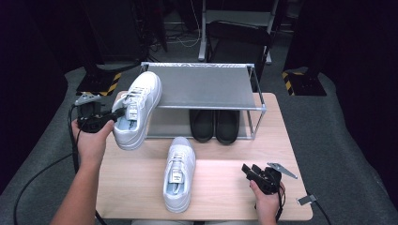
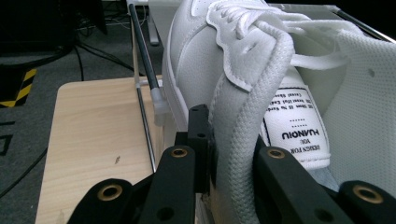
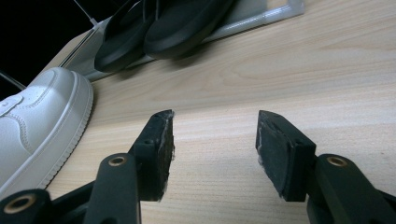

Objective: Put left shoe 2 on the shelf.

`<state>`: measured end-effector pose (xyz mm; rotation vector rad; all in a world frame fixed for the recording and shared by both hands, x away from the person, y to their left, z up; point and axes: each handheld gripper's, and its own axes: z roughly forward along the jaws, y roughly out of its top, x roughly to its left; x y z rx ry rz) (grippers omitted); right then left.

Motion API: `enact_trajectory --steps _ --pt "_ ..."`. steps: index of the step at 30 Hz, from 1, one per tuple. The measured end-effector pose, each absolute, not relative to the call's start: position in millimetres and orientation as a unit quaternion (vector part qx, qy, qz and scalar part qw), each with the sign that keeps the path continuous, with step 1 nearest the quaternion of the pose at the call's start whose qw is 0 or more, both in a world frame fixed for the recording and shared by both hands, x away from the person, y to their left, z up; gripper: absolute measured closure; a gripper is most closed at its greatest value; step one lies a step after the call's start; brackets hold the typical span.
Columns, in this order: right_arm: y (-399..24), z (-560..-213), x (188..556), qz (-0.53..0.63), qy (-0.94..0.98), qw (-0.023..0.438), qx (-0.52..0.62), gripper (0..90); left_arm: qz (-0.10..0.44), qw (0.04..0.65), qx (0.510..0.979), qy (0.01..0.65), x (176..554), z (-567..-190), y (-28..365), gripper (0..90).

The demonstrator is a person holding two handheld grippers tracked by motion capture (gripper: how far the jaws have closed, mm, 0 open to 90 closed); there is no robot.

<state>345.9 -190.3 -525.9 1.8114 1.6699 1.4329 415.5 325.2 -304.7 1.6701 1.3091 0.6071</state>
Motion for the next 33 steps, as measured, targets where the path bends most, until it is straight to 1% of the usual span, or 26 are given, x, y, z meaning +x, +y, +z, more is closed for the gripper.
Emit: enact_trajectory --steps 22,28,33 --pt "-189.2 -527.3 346.6 0.498 0.58 0.142 0.629 46.1 0.244 0.449 0.671 0.538 446.4 -296.6 314.7 81.2" --pt "-190.3 -527.8 346.9 0.498 0.581 0.141 0.629 46.2 0.231 0.457 0.663 0.545 460.0 -295.4 307.2 81.3" --pt "-191.1 -527.9 347.2 0.499 0.577 0.139 0.631 46.1 0.232 0.454 0.665 0.546 472.8 -291.6 295.0 81.2"
